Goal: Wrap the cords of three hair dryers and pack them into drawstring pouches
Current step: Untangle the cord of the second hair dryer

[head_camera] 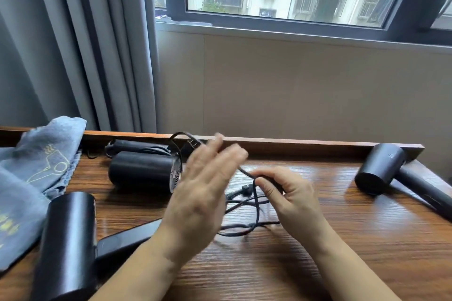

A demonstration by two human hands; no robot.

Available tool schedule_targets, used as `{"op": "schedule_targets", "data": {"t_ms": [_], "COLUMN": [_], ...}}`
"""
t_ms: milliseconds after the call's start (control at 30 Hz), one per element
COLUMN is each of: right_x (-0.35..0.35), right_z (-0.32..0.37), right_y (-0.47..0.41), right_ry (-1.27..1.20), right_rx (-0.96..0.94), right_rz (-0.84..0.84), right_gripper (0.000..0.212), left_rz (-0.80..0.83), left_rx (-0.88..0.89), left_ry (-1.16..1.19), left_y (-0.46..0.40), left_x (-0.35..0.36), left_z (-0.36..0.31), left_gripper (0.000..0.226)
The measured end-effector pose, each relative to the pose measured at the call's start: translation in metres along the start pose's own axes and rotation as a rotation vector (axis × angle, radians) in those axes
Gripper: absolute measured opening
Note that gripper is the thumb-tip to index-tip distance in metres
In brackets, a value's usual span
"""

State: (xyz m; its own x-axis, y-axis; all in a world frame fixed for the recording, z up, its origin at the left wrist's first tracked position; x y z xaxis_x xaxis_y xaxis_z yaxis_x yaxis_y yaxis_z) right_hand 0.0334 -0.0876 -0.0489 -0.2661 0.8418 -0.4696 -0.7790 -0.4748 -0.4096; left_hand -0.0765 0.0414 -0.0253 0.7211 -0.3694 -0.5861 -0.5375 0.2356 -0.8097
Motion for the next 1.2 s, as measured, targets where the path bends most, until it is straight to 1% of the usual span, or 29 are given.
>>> {"op": "schedule_targets", "data": {"t_ms": [33, 67, 133, 167, 267, 367, 433, 500, 600, 633, 667, 700, 733, 767, 800, 833, 867, 900, 933, 967, 1000, 1033, 1067, 1100, 1200], "right_x": [0.003, 0.005, 0.008, 0.009, 0.006, 0.003, 0.005, 0.009, 0.013, 0.012, 0.01, 0.007, 0.004, 0.002, 0.0, -0.001, -0.002, -0.001, 0.0, 0.003, 0.006, 0.01, 0.013, 0.016, 0.02], "right_z": [0.001, 0.002, 0.005, 0.006, -0.005, -0.016, -0.023, -0.025, -0.022, -0.021, -0.021, -0.021, -0.02, -0.02, -0.02, -0.019, -0.017, -0.014, -0.011, -0.008, -0.005, -0.003, -0.001, 0.0, 0.003], "right_y": [0.001, 0.002, 0.005, 0.005, 0.0, -0.005, -0.006, -0.005, -0.003, -0.003, -0.003, -0.004, -0.005, -0.005, -0.005, -0.005, -0.004, -0.003, -0.002, -0.001, 0.0, 0.002, 0.004, 0.005, 0.009], "right_ry": [0.008, 0.025, 0.063, 0.071, 0.027, -0.028, -0.102, -0.237, -0.468, -0.522, -0.566, -0.596, -0.613, -0.614, -0.603, -0.585, -0.57, -0.564, -0.569, -0.588, -0.613, -0.637, -0.651, -0.655, -0.656], "right_rx": [-0.016, -0.034, -0.062, -0.056, 0.072, 0.177, 0.258, 0.321, 0.381, 0.388, 0.385, 0.376, 0.367, 0.356, 0.342, 0.322, 0.303, 0.287, 0.277, 0.276, 0.28, 0.287, 0.293, 0.295, 0.296], "right_rz": [0.02, 0.037, 0.059, 0.065, 0.091, 0.117, 0.151, 0.205, 0.26, 0.248, 0.221, 0.184, 0.147, 0.114, 0.088, 0.068, 0.056, 0.054, 0.066, 0.091, 0.125, 0.161, 0.194, 0.221, 0.253], "right_gripper": [0.016, 0.016, 0.019, 0.02, 0.022, 0.014, 0.01, 0.008, 0.017, 0.021, 0.023, 0.023, 0.02, 0.018, 0.017, 0.017, 0.018, 0.019, 0.018, 0.018, 0.018, 0.019, 0.019, 0.02, 0.023], "left_rz": [0.094, 0.166, 0.211, 0.189, 0.013, -0.225, -0.34, -0.413, -0.441, -0.424, -0.399, -0.372, -0.351, -0.337, -0.319, -0.28, -0.198, -0.082, 0.052, 0.172, 0.258, 0.313, 0.353, 0.381, 0.415], "left_rx": [0.06, 0.071, 0.02, -0.018, -0.157, -0.336, -0.457, -0.525, -0.584, -0.584, -0.564, -0.498, -0.394, -0.287, -0.185, -0.097, -0.033, -0.012, -0.05, -0.118, -0.177, -0.213, -0.235, -0.245, -0.227], "left_ry": [0.011, 0.007, -0.025, -0.029, 0.054, 0.196, 0.274, 0.3, 0.305, 0.275, 0.211, 0.12, 0.02, -0.049, -0.057, -0.007, 0.069, 0.137, 0.169, 0.165, 0.157, 0.17, 0.194, 0.22, 0.23], "left_y": [0.001, 0.005, 0.01, 0.011, 0.009, 0.016, 0.023, 0.027, 0.029, 0.028, 0.026, 0.022, 0.016, 0.012, 0.007, 0.005, 0.004, 0.005, 0.007, 0.01, 0.014, 0.017, 0.017, 0.018, 0.016], "left_x": [0.011, 0.02, 0.024, 0.022, 0.004, -0.014, -0.019, -0.022, -0.023, -0.024, -0.026, -0.029, -0.032, -0.034, -0.034, -0.029, -0.019, -0.006, 0.008, 0.02, 0.028, 0.034, 0.037, 0.039, 0.039], "left_z": [-0.006, -0.006, 0.004, 0.008, 0.017, 0.027, 0.035, 0.039, 0.044, 0.044, 0.042, 0.037, 0.03, 0.021, 0.011, 0.002, -0.004, -0.006, -0.006, -0.002, 0.003, 0.006, 0.007, 0.007, -0.002], "left_gripper": [0.059, 0.055, 0.043, 0.037, 0.024, 0.015, 0.015, 0.017, 0.014, 0.014, 0.019, 0.027, 0.031, 0.03, 0.025, 0.017, 0.014, 0.018, 0.028, 0.044, 0.062, 0.076, 0.081, 0.079, 0.058]}}
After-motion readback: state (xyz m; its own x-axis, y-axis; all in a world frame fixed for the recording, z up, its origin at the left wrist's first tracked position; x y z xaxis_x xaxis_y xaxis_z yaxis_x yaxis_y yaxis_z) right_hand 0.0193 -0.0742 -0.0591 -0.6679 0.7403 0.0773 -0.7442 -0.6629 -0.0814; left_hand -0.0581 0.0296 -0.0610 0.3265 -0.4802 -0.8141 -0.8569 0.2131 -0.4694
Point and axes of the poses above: each hand's wrist, its own y-axis away from the middle knuckle, its own x-axis out of the palm, z = x × y, the point moved 8 cm from there along -y, towards the middle knuckle, and after that the axes turned 13 degrees about x, right-handed, at the moved point
